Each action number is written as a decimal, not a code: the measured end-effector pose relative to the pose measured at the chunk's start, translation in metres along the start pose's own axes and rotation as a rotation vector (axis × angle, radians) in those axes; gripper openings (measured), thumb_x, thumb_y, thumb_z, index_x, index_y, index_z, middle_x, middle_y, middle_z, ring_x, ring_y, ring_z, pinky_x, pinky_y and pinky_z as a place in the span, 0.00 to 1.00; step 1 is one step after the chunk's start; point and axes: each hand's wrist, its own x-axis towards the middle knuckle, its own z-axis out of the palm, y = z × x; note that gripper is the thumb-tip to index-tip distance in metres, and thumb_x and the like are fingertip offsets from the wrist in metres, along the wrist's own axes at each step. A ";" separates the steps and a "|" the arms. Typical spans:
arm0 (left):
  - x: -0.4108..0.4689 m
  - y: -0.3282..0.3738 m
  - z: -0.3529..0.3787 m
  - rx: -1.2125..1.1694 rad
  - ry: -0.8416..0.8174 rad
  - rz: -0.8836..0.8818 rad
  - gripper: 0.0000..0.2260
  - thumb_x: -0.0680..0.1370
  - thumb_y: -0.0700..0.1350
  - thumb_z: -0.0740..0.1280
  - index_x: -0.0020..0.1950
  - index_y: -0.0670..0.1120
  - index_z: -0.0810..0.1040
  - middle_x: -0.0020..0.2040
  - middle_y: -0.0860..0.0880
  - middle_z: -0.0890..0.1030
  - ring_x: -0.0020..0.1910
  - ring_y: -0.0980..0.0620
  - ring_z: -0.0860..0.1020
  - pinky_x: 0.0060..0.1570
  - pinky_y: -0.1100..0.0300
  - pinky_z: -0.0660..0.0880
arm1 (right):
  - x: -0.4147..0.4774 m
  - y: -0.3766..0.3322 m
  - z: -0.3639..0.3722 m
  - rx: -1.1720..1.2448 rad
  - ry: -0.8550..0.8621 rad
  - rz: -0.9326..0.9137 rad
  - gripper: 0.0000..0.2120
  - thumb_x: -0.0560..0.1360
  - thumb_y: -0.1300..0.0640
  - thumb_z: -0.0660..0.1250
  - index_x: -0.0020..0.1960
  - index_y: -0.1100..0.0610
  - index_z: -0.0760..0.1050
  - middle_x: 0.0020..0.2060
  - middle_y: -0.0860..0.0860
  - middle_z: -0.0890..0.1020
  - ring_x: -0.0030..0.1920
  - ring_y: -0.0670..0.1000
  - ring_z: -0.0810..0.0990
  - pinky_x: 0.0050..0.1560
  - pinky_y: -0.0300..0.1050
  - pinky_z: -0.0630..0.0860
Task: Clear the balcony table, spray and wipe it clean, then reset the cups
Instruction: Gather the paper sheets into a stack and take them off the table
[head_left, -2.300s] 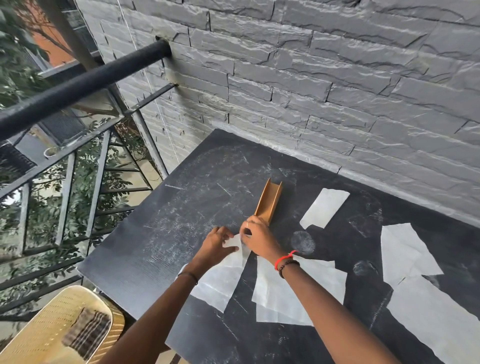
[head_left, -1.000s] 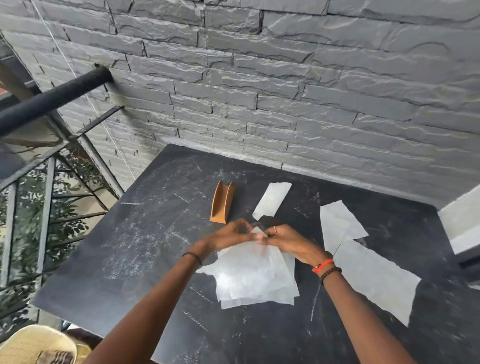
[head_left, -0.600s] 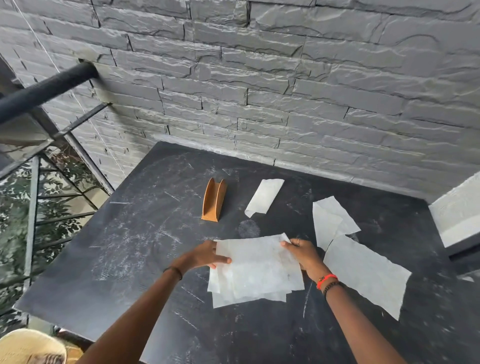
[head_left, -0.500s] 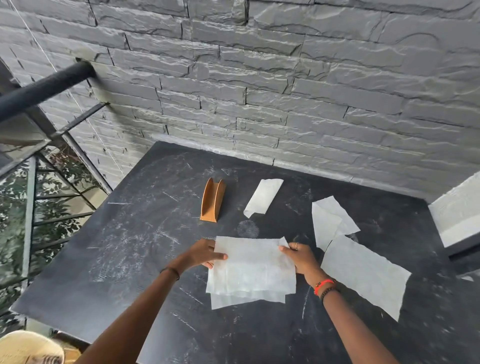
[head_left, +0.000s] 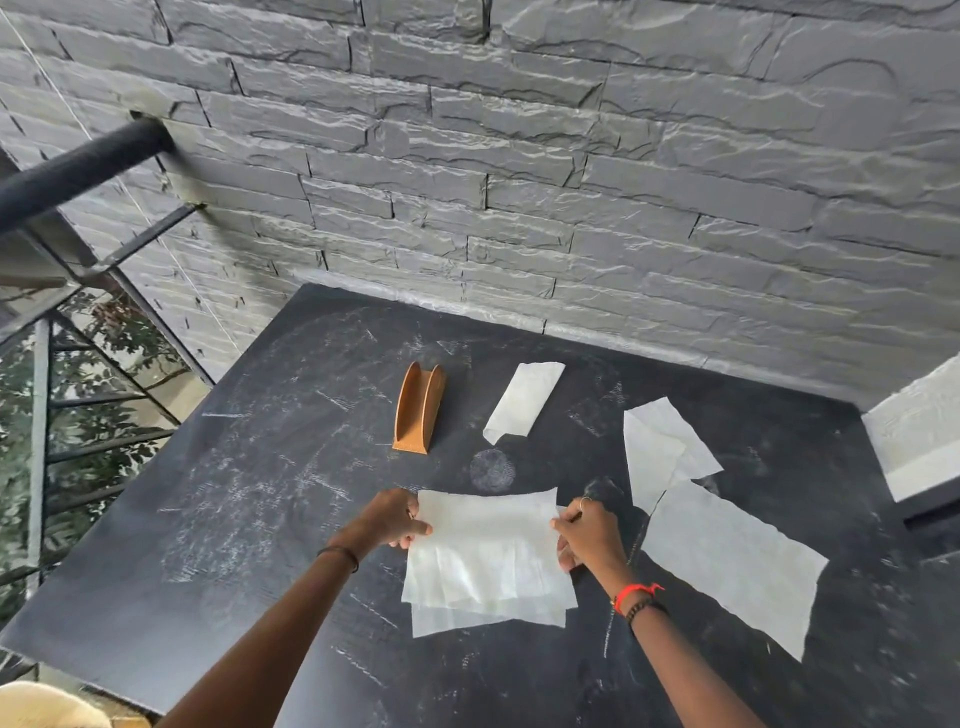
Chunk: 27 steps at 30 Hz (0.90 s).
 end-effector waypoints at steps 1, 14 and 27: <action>0.003 0.001 -0.002 -0.011 -0.008 0.007 0.09 0.75 0.43 0.71 0.47 0.42 0.72 0.29 0.51 0.77 0.18 0.63 0.73 0.23 0.71 0.70 | 0.001 -0.001 -0.001 0.024 -0.016 0.022 0.03 0.73 0.66 0.66 0.43 0.67 0.74 0.23 0.56 0.79 0.20 0.54 0.78 0.23 0.45 0.78; 0.027 0.064 -0.035 0.391 0.121 -0.017 0.23 0.74 0.61 0.67 0.53 0.41 0.78 0.51 0.44 0.80 0.53 0.43 0.79 0.53 0.52 0.75 | 0.048 -0.029 -0.027 -0.490 0.106 -0.220 0.07 0.74 0.54 0.64 0.40 0.56 0.72 0.38 0.52 0.80 0.43 0.57 0.80 0.36 0.44 0.72; 0.108 0.112 -0.010 0.213 0.339 0.182 0.22 0.77 0.49 0.68 0.66 0.40 0.68 0.62 0.42 0.71 0.59 0.43 0.76 0.57 0.55 0.75 | 0.125 -0.087 0.018 -0.665 -0.015 -0.632 0.24 0.74 0.51 0.68 0.68 0.54 0.70 0.56 0.54 0.72 0.60 0.54 0.71 0.59 0.47 0.73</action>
